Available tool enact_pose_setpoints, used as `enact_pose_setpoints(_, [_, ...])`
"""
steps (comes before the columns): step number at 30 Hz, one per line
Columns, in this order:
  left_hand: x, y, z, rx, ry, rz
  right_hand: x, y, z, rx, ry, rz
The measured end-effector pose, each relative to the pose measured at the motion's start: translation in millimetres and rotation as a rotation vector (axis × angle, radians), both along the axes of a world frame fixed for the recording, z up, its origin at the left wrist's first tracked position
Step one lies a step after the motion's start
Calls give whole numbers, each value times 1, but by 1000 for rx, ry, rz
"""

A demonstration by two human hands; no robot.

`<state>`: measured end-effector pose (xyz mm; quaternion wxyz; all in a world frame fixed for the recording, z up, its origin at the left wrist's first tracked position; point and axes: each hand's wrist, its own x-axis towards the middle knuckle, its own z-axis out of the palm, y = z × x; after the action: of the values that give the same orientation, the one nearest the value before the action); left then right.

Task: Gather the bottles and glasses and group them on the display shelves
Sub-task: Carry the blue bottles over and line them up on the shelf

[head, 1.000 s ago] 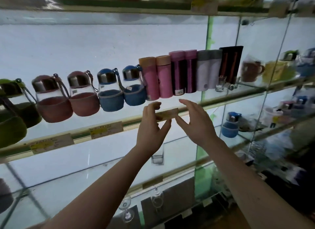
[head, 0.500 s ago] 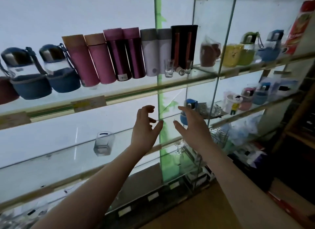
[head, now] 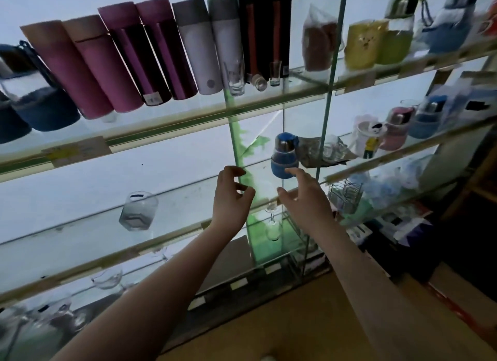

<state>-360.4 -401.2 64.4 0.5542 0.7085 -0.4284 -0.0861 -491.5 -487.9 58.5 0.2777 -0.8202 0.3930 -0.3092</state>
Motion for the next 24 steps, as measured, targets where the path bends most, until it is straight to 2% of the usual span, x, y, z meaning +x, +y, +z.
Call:
enact_pose_setpoints(9, [35,-86,-43,78,157,-55,31,-71,-24,24,37,-61])
enact_pose_setpoints(15, [65,-143,-65,160,238,-42,70,-139,-34,-54,49,-101])
enact_pose_setpoints(20, [80,-170,-72,209,243,-77,101,-180,-36,-192,139,-68])
enact_pose_setpoints(24, [83,-186,-71,217,245,-120,114,-198,-40,-250,305,-64])
